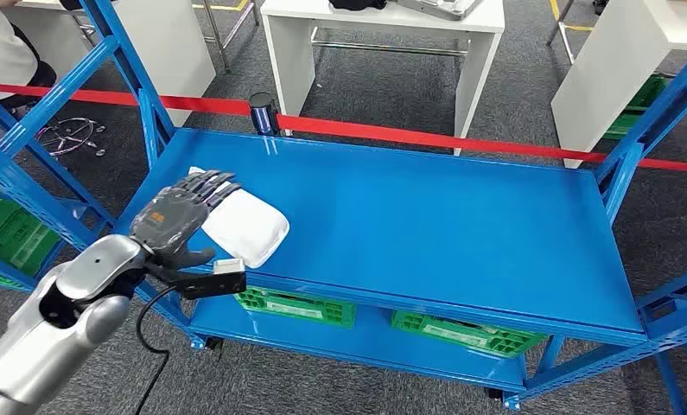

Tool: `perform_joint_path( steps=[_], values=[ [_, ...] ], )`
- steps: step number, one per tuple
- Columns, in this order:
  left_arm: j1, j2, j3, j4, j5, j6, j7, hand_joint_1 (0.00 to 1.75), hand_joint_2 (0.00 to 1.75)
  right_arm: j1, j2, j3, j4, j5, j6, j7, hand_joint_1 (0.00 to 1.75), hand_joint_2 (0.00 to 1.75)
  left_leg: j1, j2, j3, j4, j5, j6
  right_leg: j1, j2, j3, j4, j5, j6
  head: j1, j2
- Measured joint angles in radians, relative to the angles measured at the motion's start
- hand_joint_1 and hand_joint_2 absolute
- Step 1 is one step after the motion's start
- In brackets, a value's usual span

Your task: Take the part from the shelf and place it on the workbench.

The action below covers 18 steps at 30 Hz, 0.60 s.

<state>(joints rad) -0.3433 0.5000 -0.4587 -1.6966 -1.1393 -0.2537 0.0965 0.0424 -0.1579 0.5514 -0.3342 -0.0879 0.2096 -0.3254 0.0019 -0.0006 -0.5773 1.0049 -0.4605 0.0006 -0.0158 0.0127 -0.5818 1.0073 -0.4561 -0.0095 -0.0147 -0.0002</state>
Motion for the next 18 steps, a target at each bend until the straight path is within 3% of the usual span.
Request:
perform_joint_path(
  steps=[2,5,7,9,11,12,14,16,18],
  values=[
    [0.020,0.008,0.010,-0.003,-0.001,0.000,0.002,0.00,1.75,0.001,-0.001,0.001,0.000,-0.002,0.000,0.000,0.00,0.00,-0.002,0.000,-0.001,-0.001,0.001,0.002,-0.001,0.000,-0.001,-0.001,0.001,0.005,0.000,0.000],
    [0.067,0.022,0.039,-0.006,-0.008,0.000,0.008,0.00,1.75,0.003,-0.002,0.005,0.000,-0.010,0.000,0.000,0.00,0.00,0.000,0.000,0.008,-0.017,0.012,0.016,-0.002,-0.002,-0.007,0.007,-0.006,0.017,0.000,0.000],
    [0.083,0.025,0.053,-0.006,-0.011,0.000,0.010,0.00,1.75,0.002,-0.003,0.008,0.000,-0.012,-0.001,-0.001,0.00,0.00,0.005,0.001,0.014,-0.029,0.021,0.026,-0.002,-0.004,-0.043,0.084,-0.047,0.014,0.002,0.000],
    [0.096,0.025,0.060,-0.006,-0.011,0.000,0.010,0.00,1.75,0.003,-0.005,0.012,0.000,-0.012,-0.001,-0.001,0.00,0.00,0.003,0.000,0.012,-0.029,0.022,0.028,-0.002,-0.004,-0.107,0.222,-0.101,0.009,0.003,0.000],
    [0.106,0.025,0.062,-0.006,-0.012,0.000,0.010,0.00,1.75,0.004,-0.005,0.013,0.000,-0.012,-0.001,-0.001,0.00,0.00,0.001,-0.001,0.012,-0.028,0.022,0.029,-0.002,-0.004,-0.141,0.293,-0.117,0.016,0.003,0.000],
    [0.109,0.025,0.062,-0.006,-0.012,-0.001,0.010,0.00,1.75,0.004,-0.006,0.014,0.000,-0.012,-0.001,-0.001,0.00,0.00,0.001,-0.001,0.012,-0.027,0.022,0.028,-0.002,-0.005,-0.128,0.265,-0.101,0.023,0.003,0.000],
    [0.110,0.024,0.065,-0.005,-0.016,-0.007,0.011,0.00,1.75,0.003,-0.008,0.015,0.000,-0.015,-0.002,0.000,0.00,0.00,0.001,-0.003,0.012,-0.023,0.020,0.024,-0.002,-0.006,-0.061,0.124,-0.047,0.033,0.003,0.000],
    [0.111,0.025,0.070,-0.002,-0.022,-0.015,0.014,0.00,1.75,0.002,-0.010,0.015,0.000,-0.020,-0.004,0.002,0.00,0.00,-0.003,-0.004,0.009,-0.016,0.015,0.017,0.000,-0.007,-0.006,0.015,-0.010,0.027,0.002,0.000],
    [0.113,0.025,0.075,0.002,-0.027,-0.021,0.016,0.00,1.75,0.003,-0.011,0.016,0.000,-0.025,-0.004,0.005,0.00,0.00,-0.006,-0.004,0.006,-0.012,0.014,0.009,0.005,-0.007,0.004,-0.003,-0.002,0.014,0.001,0.000]
  ],
)
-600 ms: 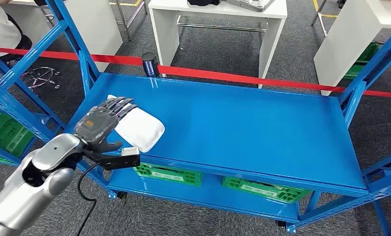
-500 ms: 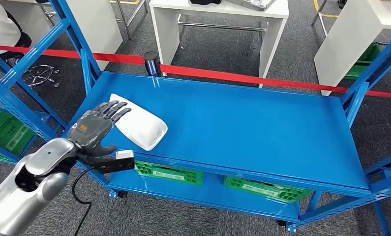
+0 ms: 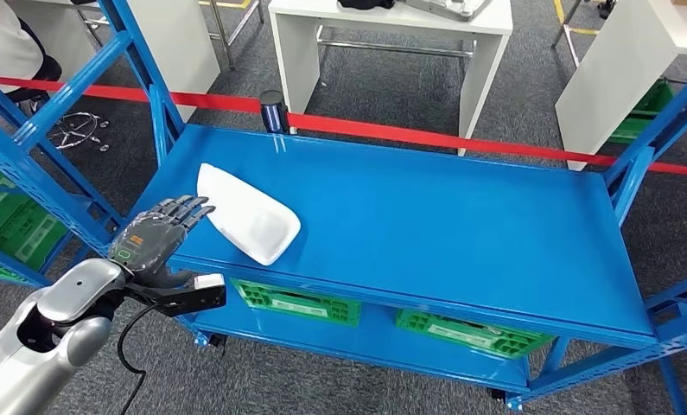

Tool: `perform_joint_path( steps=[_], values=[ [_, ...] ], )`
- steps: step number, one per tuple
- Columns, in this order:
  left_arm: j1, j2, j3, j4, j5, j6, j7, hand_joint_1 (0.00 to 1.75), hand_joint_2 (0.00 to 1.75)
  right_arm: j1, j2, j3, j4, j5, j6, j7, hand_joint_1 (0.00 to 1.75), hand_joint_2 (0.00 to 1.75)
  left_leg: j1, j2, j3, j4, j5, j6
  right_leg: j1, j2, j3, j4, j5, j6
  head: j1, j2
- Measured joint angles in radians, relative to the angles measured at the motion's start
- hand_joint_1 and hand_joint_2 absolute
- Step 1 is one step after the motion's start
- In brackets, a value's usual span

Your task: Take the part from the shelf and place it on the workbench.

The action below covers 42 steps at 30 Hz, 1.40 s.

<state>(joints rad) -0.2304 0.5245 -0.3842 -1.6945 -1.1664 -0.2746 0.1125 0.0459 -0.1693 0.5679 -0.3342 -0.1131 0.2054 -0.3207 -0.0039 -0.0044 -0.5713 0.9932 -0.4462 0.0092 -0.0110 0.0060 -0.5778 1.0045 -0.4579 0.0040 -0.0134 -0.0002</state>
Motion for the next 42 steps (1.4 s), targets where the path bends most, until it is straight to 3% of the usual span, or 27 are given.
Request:
perform_joint_path(
  steps=[3,4,7,8,9,10,12,14,17,19,22,23,24,25,27,29,32,34,37,38,39,40,42],
  values=[
    [0.005,0.002,0.009,0.003,-0.007,-0.007,0.004,0.00,1.75,0.002,0.001,0.002,0.000,-0.008,-0.001,0.002,0.00,0.00,0.005,0.000,-0.011,0.022,-0.018,-0.015,-0.005,0.001,0.000,-0.003,0.005,-0.015,-0.001,0.000],
    [0.009,0.003,0.013,0.003,-0.010,-0.011,0.008,0.00,1.75,0.002,0.001,0.002,0.000,-0.010,-0.001,0.003,0.00,0.00,0.007,0.001,-0.028,0.060,-0.042,-0.021,-0.008,0.001,0.000,-0.004,0.006,-0.020,-0.001,0.000],
    [0.024,0.004,0.028,0.010,-0.029,-0.014,0.019,0.00,1.75,0.006,0.000,0.004,-0.001,-0.013,-0.003,0.007,0.00,0.00,0.012,0.002,-0.115,0.251,-0.131,-0.033,-0.006,0.001,-0.001,-0.004,0.007,-0.026,-0.002,0.000],
    [0.028,0.003,0.032,0.016,-0.039,-0.012,0.020,0.00,1.75,0.007,0.000,0.006,-0.002,-0.015,-0.005,0.009,0.00,0.00,0.013,0.002,-0.133,0.289,-0.139,-0.034,-0.005,0.001,-0.002,-0.004,0.007,-0.026,-0.002,0.000],
    [0.029,0.002,0.036,0.024,-0.050,-0.010,0.021,0.00,1.75,0.007,-0.001,0.008,-0.003,-0.016,-0.007,0.012,0.00,0.00,0.014,0.002,-0.133,0.288,-0.127,-0.032,-0.003,0.001,-0.002,-0.004,0.007,-0.026,-0.002,0.000],
    [0.027,0.001,0.040,0.033,-0.063,-0.008,0.021,0.00,1.75,0.007,-0.001,0.010,-0.006,-0.018,-0.009,0.014,0.00,0.00,0.014,0.002,-0.112,0.247,-0.099,-0.028,-0.002,0.001,-0.001,-0.004,0.007,-0.026,-0.002,0.000],
    [0.010,-0.002,0.046,0.056,-0.085,-0.004,0.020,0.00,1.75,0.005,0.000,0.016,-0.013,-0.020,-0.011,0.019,0.00,0.00,0.010,0.002,-0.038,0.105,-0.037,-0.012,0.002,0.001,0.002,-0.004,0.007,-0.025,-0.002,0.000],
    [-0.016,-0.010,0.050,0.087,-0.102,-0.002,0.017,0.00,1.75,0.000,0.001,0.023,-0.021,-0.021,-0.012,0.024,0.00,0.00,0.002,0.004,0.006,0.017,-0.016,0.002,0.004,0.000,-0.001,-0.003,0.010,-0.021,-0.001,0.000],
    [-0.053,-0.025,0.051,0.143,-0.123,-0.001,0.010,0.00,1.75,-0.007,0.001,0.031,-0.030,-0.021,-0.012,0.030,0.00,0.00,-0.001,0.005,0.011,-0.004,-0.010,0.010,0.004,-0.002,-0.008,-0.004,0.014,-0.010,-0.002,0.000],
    [-0.079,-0.042,0.048,0.180,-0.136,0.000,0.007,0.00,1.75,-0.010,0.001,0.036,-0.034,-0.021,-0.012,0.031,0.00,0.00,0.004,0.007,0.019,-0.020,0.003,0.019,0.004,-0.003,-0.028,0.033,-0.006,-0.006,-0.001,0.000],
    [-0.113,-0.074,0.040,0.240,-0.156,0.000,0.003,0.00,1.75,-0.014,-0.001,0.044,-0.034,-0.022,-0.011,0.036,0.00,0.00,0.005,0.007,0.017,-0.026,0.010,0.025,0.003,-0.003,-0.118,0.220,-0.083,-0.008,0.001,0.000],
    [-0.119,-0.083,0.036,0.258,-0.161,0.001,0.003,0.00,1.75,-0.015,-0.001,0.047,-0.034,-0.022,-0.010,0.037,0.00,0.00,0.004,0.008,0.016,-0.025,0.010,0.025,0.003,-0.003,-0.141,0.268,-0.096,-0.004,0.001,0.000],
    [-0.126,-0.090,0.033,0.273,-0.165,0.002,0.001,0.00,1.75,-0.014,-0.001,0.050,-0.034,-0.022,-0.010,0.037,0.00,0.00,0.004,0.008,0.015,-0.024,0.010,0.024,0.002,-0.003,-0.146,0.279,-0.094,0.003,0.001,0.000],
    [-0.135,-0.098,0.029,0.286,-0.169,0.003,-0.001,0.00,1.75,-0.015,-0.001,0.052,-0.034,-0.023,-0.011,0.038,0.00,0.00,0.005,0.007,0.015,-0.022,0.009,0.023,0.001,-0.003,-0.130,0.245,-0.076,0.011,0.001,0.000],
    [-0.159,-0.115,0.021,0.308,-0.177,0.005,-0.006,0.00,1.75,-0.017,-0.004,0.055,-0.034,-0.025,-0.011,0.038,0.00,0.00,0.004,0.005,0.013,-0.014,0.005,0.017,-0.002,-0.005,-0.061,0.104,-0.022,0.023,0.001,0.000],
    [-0.186,-0.131,0.013,0.327,-0.182,0.007,-0.011,0.00,1.75,-0.021,-0.006,0.059,-0.035,-0.028,-0.011,0.038,0.00,0.00,0.000,0.003,0.007,-0.004,-0.001,0.009,-0.002,-0.006,-0.016,0.009,0.007,0.014,0.001,0.000],
    [-0.216,-0.148,0.001,0.349,-0.186,0.007,-0.016,0.00,1.75,-0.023,-0.006,0.067,-0.036,-0.029,-0.010,0.038,0.00,0.00,-0.001,0.003,-0.001,0.002,-0.004,-0.001,-0.001,-0.004,-0.012,-0.002,0.013,-0.006,0.000,0.000],
    [-0.233,-0.156,-0.007,0.363,-0.190,0.006,-0.017,0.00,1.75,-0.025,-0.006,0.072,-0.037,-0.029,-0.009,0.038,0.00,0.00,0.003,0.003,-0.018,0.037,-0.028,-0.012,-0.006,-0.003,-0.011,-0.004,0.015,-0.014,-0.001,0.000],
    [-0.254,-0.169,-0.018,0.390,-0.193,0.004,-0.017,0.00,1.75,-0.027,-0.006,0.076,-0.039,-0.030,-0.009,0.038,0.00,0.00,0.011,0.003,-0.104,0.218,-0.115,-0.027,-0.008,-0.002,-0.010,-0.005,0.015,-0.022,-0.003,0.000],
    [-0.257,-0.175,-0.021,0.401,-0.193,0.004,-0.017,0.00,1.75,-0.028,-0.006,0.077,-0.039,-0.030,-0.009,0.038,0.00,0.00,0.013,0.003,-0.131,0.273,-0.130,-0.029,-0.007,-0.002,-0.010,-0.005,0.015,-0.022,-0.003,0.000],
    [-0.259,-0.180,-0.026,0.410,-0.194,0.004,-0.017,0.00,1.75,-0.028,-0.006,0.078,-0.039,-0.030,-0.009,0.038,0.00,0.00,0.014,0.003,-0.144,0.295,-0.128,-0.030,-0.007,-0.001,-0.010,-0.004,0.015,-0.022,-0.003,0.000],
    [-0.262,-0.184,-0.030,0.418,-0.194,0.003,-0.017,0.00,1.75,-0.029,-0.006,0.079,-0.039,-0.030,-0.009,0.038,0.00,0.00,0.015,0.003,-0.138,0.278,-0.107,-0.029,-0.007,0.000,-0.009,-0.004,0.015,-0.022,-0.003,0.000],
    [-0.272,-0.190,-0.037,0.430,-0.195,0.003,-0.017,0.00,1.75,-0.031,-0.006,0.082,-0.039,-0.031,-0.009,0.038,0.00,0.00,0.015,0.003,-0.081,0.152,-0.036,-0.021,-0.006,0.002,-0.007,-0.005,0.014,-0.021,-0.003,0.000]
  ],
)
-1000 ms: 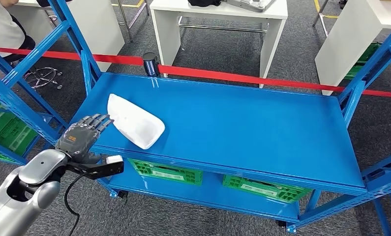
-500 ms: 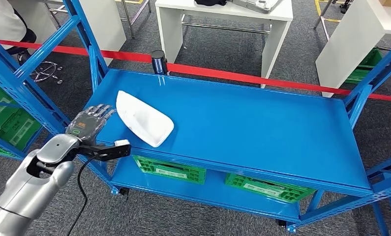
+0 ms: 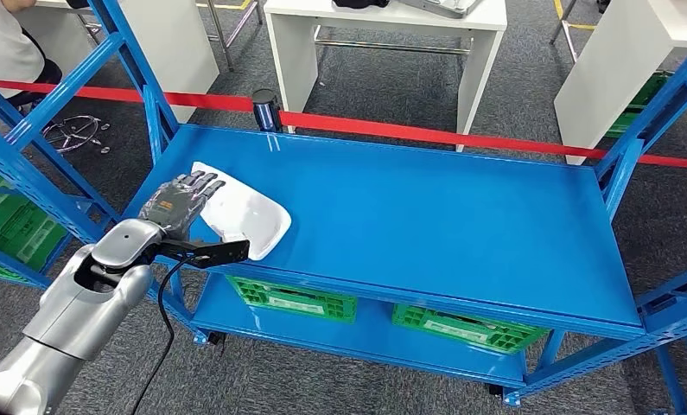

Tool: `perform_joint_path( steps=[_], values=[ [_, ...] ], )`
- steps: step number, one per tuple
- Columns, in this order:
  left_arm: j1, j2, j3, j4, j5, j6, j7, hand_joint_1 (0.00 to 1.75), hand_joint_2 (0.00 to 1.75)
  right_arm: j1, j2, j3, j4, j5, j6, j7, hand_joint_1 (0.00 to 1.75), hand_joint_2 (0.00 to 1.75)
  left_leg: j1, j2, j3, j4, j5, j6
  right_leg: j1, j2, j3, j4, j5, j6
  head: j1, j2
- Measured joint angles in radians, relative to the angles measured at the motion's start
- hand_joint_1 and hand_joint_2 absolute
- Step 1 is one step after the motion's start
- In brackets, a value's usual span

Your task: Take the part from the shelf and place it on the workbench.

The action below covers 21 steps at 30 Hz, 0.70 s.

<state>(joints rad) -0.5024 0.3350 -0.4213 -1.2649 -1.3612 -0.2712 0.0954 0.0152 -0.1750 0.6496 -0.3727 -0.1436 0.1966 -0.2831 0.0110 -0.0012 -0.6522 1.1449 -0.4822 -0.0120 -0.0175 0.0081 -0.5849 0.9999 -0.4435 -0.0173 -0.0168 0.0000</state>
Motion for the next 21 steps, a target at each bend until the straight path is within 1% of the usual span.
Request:
perform_joint_path(
  steps=[1,2,3,5,6,7,8,9,10,11,12,13,14,15,16,17,18,19,21],
  values=[
    [-0.008,-0.002,-0.002,0.005,0.000,0.000,0.000,0.00,1.75,-0.001,0.001,0.002,0.000,0.000,0.000,0.000,0.00,0.00,-0.003,0.000,0.032,-0.064,0.025,0.005,0.003,0.001,-0.001,0.001,0.000,0.001,0.000,0.000],
    [-0.017,-0.005,-0.004,0.012,0.000,0.000,0.000,0.00,1.75,-0.003,0.001,0.003,0.000,0.000,0.001,0.000,0.00,0.00,-0.005,0.000,0.055,-0.111,0.038,0.009,0.005,0.001,-0.004,0.001,0.001,0.003,0.000,0.000],
    [-0.023,-0.008,-0.006,0.019,0.000,0.000,0.000,0.00,1.75,-0.004,0.001,0.004,0.000,0.000,0.002,0.000,0.00,0.00,-0.008,0.000,0.066,-0.134,0.039,0.013,0.007,0.001,-0.008,0.001,0.002,0.006,0.000,0.000],
    [-0.030,-0.013,-0.010,0.031,0.000,0.000,0.000,0.00,1.75,-0.004,0.002,0.006,0.000,0.000,0.003,0.001,0.00,0.00,-0.010,0.001,0.069,-0.145,0.036,0.019,0.008,0.001,-0.011,-0.001,0.006,0.016,0.001,0.000],
    [-0.030,-0.015,-0.012,0.034,0.000,0.000,0.000,0.00,1.75,-0.004,0.002,0.006,0.000,0.000,0.004,0.001,0.00,0.00,-0.009,0.001,0.072,-0.151,0.040,0.024,0.008,0.001,-0.013,0.002,0.003,0.020,0.001,0.000],
    [-0.032,-0.018,-0.013,0.037,0.000,0.000,0.000,0.00,1.75,-0.004,0.002,0.007,0.000,0.000,0.004,0.001,0.00,0.00,-0.006,0.002,0.074,-0.157,0.043,0.029,0.007,0.000,-0.021,0.018,-0.007,0.022,0.002,0.000],
    [-0.035,-0.021,-0.015,0.040,0.000,0.000,0.000,0.00,1.75,-0.005,0.001,0.008,0.000,-0.001,0.005,0.001,0.00,0.00,-0.004,0.003,0.077,-0.162,0.047,0.035,0.007,0.000,-0.040,0.057,-0.027,0.021,0.002,0.000],
    [-0.037,-0.025,-0.016,0.044,0.000,0.000,0.000,0.00,1.75,-0.005,0.001,0.009,0.000,-0.002,0.006,0.001,0.00,0.00,-0.004,0.003,0.078,-0.165,0.049,0.038,0.005,-0.001,-0.069,0.117,-0.054,0.018,0.003,0.000],
    [-0.039,-0.029,-0.018,0.051,-0.001,0.000,-0.001,0.00,1.75,-0.005,0.000,0.010,0.000,-0.004,0.008,0.001,0.00,0.00,-0.004,0.003,0.077,-0.165,0.050,0.040,0.005,-0.001,-0.104,0.190,-0.082,0.017,0.004,0.000],
    [-0.039,-0.032,-0.020,0.058,-0.001,0.001,-0.003,0.00,1.75,-0.005,0.000,0.012,0.000,-0.006,0.009,0.001,0.00,0.00,-0.005,0.003,0.076,-0.164,0.050,0.040,0.004,-0.001,-0.135,0.255,-0.103,0.017,0.004,0.000],
    [-0.039,-0.035,-0.023,0.066,0.000,0.002,-0.005,0.00,1.75,-0.005,0.000,0.014,0.000,-0.008,0.011,0.001,0.00,0.00,-0.006,0.003,0.076,-0.164,0.050,0.041,0.004,-0.002,-0.153,0.290,-0.110,0.022,0.004,0.000],
    [-0.040,-0.037,-0.027,0.073,0.000,0.004,-0.007,0.00,1.75,-0.004,0.000,0.015,0.000,-0.010,0.012,0.001,0.00,0.00,-0.007,0.002,0.076,-0.163,0.050,0.040,0.003,-0.002,-0.151,0.286,-0.101,0.029,0.004,0.000],
    [-0.041,-0.039,-0.031,0.079,0.001,0.006,-0.009,0.00,1.75,-0.005,0.000,0.015,0.000,-0.012,0.012,0.000,0.00,0.00,-0.007,0.001,0.076,-0.162,0.050,0.039,0.001,-0.002,-0.128,0.238,-0.079,0.037,0.004,0.000],
    [-0.042,-0.041,-0.034,0.083,0.002,0.008,-0.011,0.00,1.75,-0.005,-0.001,0.016,0.000,-0.014,0.012,-0.001,0.00,0.00,-0.007,0.001,0.076,-0.159,0.048,0.037,-0.001,-0.003,-0.091,0.164,-0.050,0.044,0.004,0.000],
    [-0.045,-0.041,-0.037,0.087,0.004,0.011,-0.012,0.00,1.75,-0.006,-0.001,0.017,0.000,-0.015,0.011,-0.001,0.00,0.00,-0.010,0.000,0.074,-0.154,0.045,0.033,0.000,-0.004,-0.055,0.094,-0.026,0.046,0.004,0.000],
    [-0.048,-0.041,-0.040,0.090,0.005,0.013,-0.013,0.00,1.75,-0.007,-0.002,0.018,0.001,-0.015,0.011,-0.002,0.00,0.00,-0.012,-0.001,0.071,-0.150,0.043,0.029,-0.001,-0.004,-0.030,0.042,-0.010,0.043,0.004,0.000],
    [-0.050,-0.041,-0.043,0.094,0.008,0.015,-0.014,0.00,1.75,-0.007,-0.002,0.019,0.001,-0.015,0.010,-0.003,0.00,0.00,-0.015,-0.001,0.068,-0.146,0.041,0.025,0.001,-0.005,-0.017,0.016,-0.002,0.037,0.003,0.000],
    [-0.051,-0.041,-0.045,0.097,0.009,0.016,-0.014,0.00,1.75,-0.006,-0.002,0.020,0.001,-0.015,0.010,-0.003,0.00,0.00,-0.016,-0.001,0.066,-0.145,0.041,0.021,0.003,-0.004,-0.015,0.011,-0.002,0.029,0.003,0.000],
    [-0.052,-0.040,-0.050,0.103,0.010,0.019,-0.015,0.00,1.75,-0.006,-0.002,0.021,0.001,-0.015,0.010,-0.004,0.00,0.00,-0.013,-0.001,0.063,-0.142,0.038,0.014,0.000,-0.003,-0.015,0.010,0.001,0.018,0.003,0.000]
  ],
)
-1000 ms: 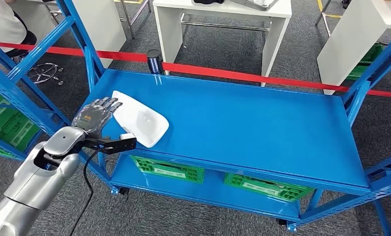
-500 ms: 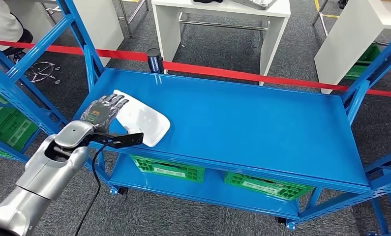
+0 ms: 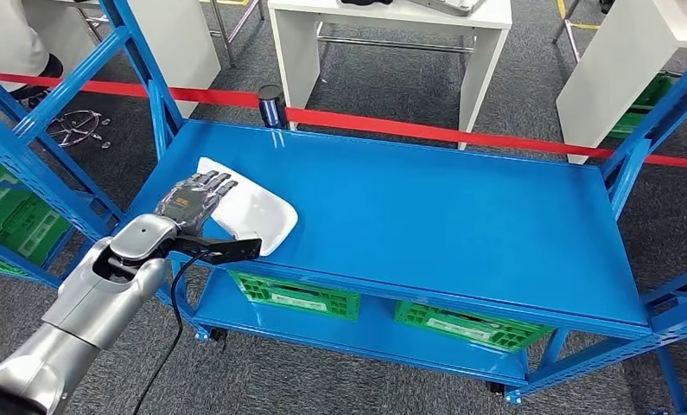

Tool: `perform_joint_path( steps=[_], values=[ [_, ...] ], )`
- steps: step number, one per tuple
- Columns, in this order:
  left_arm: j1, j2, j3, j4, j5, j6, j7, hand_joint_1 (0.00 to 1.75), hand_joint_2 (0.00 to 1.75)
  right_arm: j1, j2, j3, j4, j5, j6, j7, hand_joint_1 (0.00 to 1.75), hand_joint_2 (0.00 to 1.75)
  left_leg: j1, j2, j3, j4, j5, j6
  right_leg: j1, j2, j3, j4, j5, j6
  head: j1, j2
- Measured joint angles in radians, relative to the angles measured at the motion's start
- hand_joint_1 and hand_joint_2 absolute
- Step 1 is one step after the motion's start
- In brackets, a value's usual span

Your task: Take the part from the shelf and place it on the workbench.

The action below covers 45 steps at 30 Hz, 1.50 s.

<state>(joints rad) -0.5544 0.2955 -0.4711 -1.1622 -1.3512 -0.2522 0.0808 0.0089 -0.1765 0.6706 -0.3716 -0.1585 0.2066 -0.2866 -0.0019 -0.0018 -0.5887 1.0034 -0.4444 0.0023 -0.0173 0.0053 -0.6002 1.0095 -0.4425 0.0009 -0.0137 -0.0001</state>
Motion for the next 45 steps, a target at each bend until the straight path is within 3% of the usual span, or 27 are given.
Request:
perform_joint_path(
  steps=[2,4,6,11,15,17,19,22,23,24,25,27,29,31,32,34,37,39,40,43,45],
  values=[
    [-0.002,0.001,-0.004,0.007,0.000,0.001,0.000,0.00,1.75,-0.003,0.001,0.000,0.000,0.000,0.000,0.000,0.00,0.00,0.004,0.000,-0.023,0.048,-0.032,-0.011,-0.005,0.001,0.002,-0.002,0.002,-0.010,-0.001,0.000],
    [-0.005,0.001,-0.007,0.018,0.000,0.002,0.000,0.00,1.75,-0.005,0.001,0.001,0.000,0.000,0.000,0.000,0.00,0.00,0.009,0.001,-0.081,0.172,-0.093,-0.021,-0.005,0.001,0.002,-0.002,0.001,-0.016,-0.003,0.000],
    [-0.005,-0.001,-0.010,0.030,0.000,0.002,0.000,0.00,1.75,-0.006,0.001,0.002,0.000,0.000,0.001,0.000,0.00,0.00,0.011,0.001,-0.132,0.278,-0.134,-0.025,-0.004,0.001,0.002,-0.002,0.001,-0.018,-0.003,0.000],
    [-0.005,-0.003,-0.013,0.040,-0.001,0.003,0.000,0.00,1.75,-0.006,0.001,0.004,0.000,0.001,0.001,0.001,0.00,0.00,0.012,0.001,-0.149,0.311,-0.137,-0.025,-0.003,0.001,0.002,-0.002,0.000,-0.018,-0.002,0.000],
    [-0.044,-0.014,-0.026,0.112,-0.008,0.009,-0.002,0.00,1.75,-0.018,0.009,0.016,0.000,0.001,0.003,0.004,0.00,0.00,0.001,0.001,0.002,0.008,-0.001,0.007,0.006,0.003,0.003,-0.003,0.003,-0.011,-0.002,0.000],
    [-0.050,-0.017,-0.028,0.128,-0.008,0.011,-0.002,0.00,1.75,-0.020,0.010,0.019,0.000,0.002,0.003,0.004,0.00,0.00,0.001,0.002,0.010,-0.007,0.002,0.013,0.007,0.003,0.000,-0.005,0.005,-0.002,-0.002,0.000],
    [-0.056,-0.022,-0.029,0.137,-0.008,0.012,-0.002,0.00,1.75,-0.022,0.011,0.021,0.000,0.002,0.003,0.004,0.00,0.00,0.006,0.003,0.017,-0.026,0.014,0.023,0.008,0.002,-0.017,0.026,-0.013,0.001,-0.001,0.000],
    [-0.061,-0.032,-0.034,0.151,-0.008,0.013,-0.003,0.00,1.75,-0.022,0.010,0.023,0.001,0.002,0.003,0.005,0.00,0.00,0.006,0.004,0.018,-0.034,0.020,0.029,0.007,0.001,-0.106,0.212,-0.090,-0.001,0.001,0.000],
    [-0.059,-0.034,-0.036,0.156,-0.008,0.013,-0.003,0.00,1.75,-0.022,0.010,0.023,0.001,0.002,0.003,0.005,0.00,0.00,0.005,0.004,0.018,-0.034,0.020,0.029,0.005,0.001,-0.131,0.265,-0.105,0.002,0.001,0.000],
    [-0.058,-0.035,-0.038,0.160,-0.008,0.013,-0.003,0.04,1.75,-0.021,0.009,0.023,0.001,0.002,0.003,0.005,0.00,0.00,0.005,0.004,0.017,-0.033,0.020,0.029,0.004,0.001,-0.139,0.281,-0.105,0.008,0.001,0.000],
    [-0.057,-0.036,-0.040,0.164,-0.008,0.013,-0.004,0.13,1.75,-0.022,0.009,0.024,0.002,0.002,0.003,0.005,0.00,0.00,0.005,0.003,0.017,-0.031,0.019,0.028,0.001,0.001,-0.125,0.253,-0.089,0.017,0.001,0.000],
    [-0.059,-0.039,-0.043,0.172,-0.007,0.013,-0.010,0.79,1.75,-0.023,0.008,0.024,0.003,0.001,0.004,0.004,0.00,0.00,0.006,0.001,0.016,-0.023,0.015,0.022,-0.005,-0.002,-0.056,0.114,-0.037,0.032,0.002,0.000],
    [-0.066,-0.041,-0.047,0.185,-0.003,0.014,-0.020,1.24,1.75,-0.025,0.007,0.025,0.004,0.000,0.005,0.002,0.00,0.00,0.001,0.000,0.010,-0.011,0.008,0.012,-0.007,-0.002,-0.005,0.012,-0.006,0.026,0.001,0.000],
    [-0.072,-0.043,-0.050,0.199,0.001,0.018,-0.030,1.21,1.75,-0.026,0.008,0.026,0.005,-0.001,0.006,0.001,0.00,0.00,-0.002,-0.001,0.005,-0.006,0.006,0.004,-0.003,0.000,0.002,-0.001,-0.002,0.010,0.001,0.000],
    [-0.073,-0.043,-0.052,0.204,0.002,0.021,-0.034,1.28,1.75,-0.026,0.008,0.026,0.006,-0.001,0.006,0.000,0.00,0.00,0.000,-0.001,0.004,-0.005,0.005,0.001,-0.004,0.000,0.002,0.000,-0.001,0.004,0.001,0.000],
    [-0.074,-0.044,-0.053,0.213,0.004,0.025,-0.039,1.27,1.75,-0.027,0.009,0.026,0.006,-0.001,0.006,-0.002,0.00,0.00,0.004,0.000,-0.011,0.025,-0.019,-0.009,-0.008,0.002,0.003,-0.002,0.001,-0.007,0.000,0.000],
    [-0.075,-0.044,-0.055,0.223,0.004,0.031,-0.041,1.25,1.75,-0.028,0.009,0.027,0.007,-0.001,0.004,-0.006,0.00,0.00,0.010,0.000,-0.094,0.203,-0.105,-0.022,-0.008,0.002,0.004,-0.002,0.001,-0.016,-0.001,0.000],
    [-0.072,-0.045,-0.059,0.228,0.005,0.035,-0.045,1.20,1.75,-0.028,0.010,0.029,0.008,-0.001,0.004,-0.008,0.00,0.00,0.012,0.000,-0.138,0.287,-0.125,-0.023,-0.006,0.002,0.004,-0.002,0.000,-0.017,-0.001,0.000],
    [-0.072,-0.047,-0.061,0.229,0.005,0.036,-0.046,1.20,1.75,-0.028,0.010,0.030,0.009,-0.001,0.004,-0.009,0.00,0.00,0.012,0.000,-0.132,0.273,-0.107,-0.021,-0.005,0.002,0.005,-0.002,0.000,-0.017,-0.001,0.000],
    [-0.079,-0.049,-0.064,0.230,0.006,0.039,-0.049,1.20,1.75,-0.031,0.013,0.032,0.009,-0.002,0.007,-0.011,0.00,0.00,0.009,0.000,-0.038,0.080,-0.014,-0.005,0.000,0.004,0.009,-0.002,0.000,-0.016,-0.001,0.000],
    [-0.086,-0.050,-0.065,0.230,0.007,0.041,-0.049,1.20,1.75,-0.034,0.015,0.033,0.009,-0.002,0.008,-0.012,0.00,0.00,0.003,0.001,0.000,0.009,0.001,0.004,0.004,0.004,0.006,-0.002,0.001,-0.011,0.000,0.000]
  ],
)
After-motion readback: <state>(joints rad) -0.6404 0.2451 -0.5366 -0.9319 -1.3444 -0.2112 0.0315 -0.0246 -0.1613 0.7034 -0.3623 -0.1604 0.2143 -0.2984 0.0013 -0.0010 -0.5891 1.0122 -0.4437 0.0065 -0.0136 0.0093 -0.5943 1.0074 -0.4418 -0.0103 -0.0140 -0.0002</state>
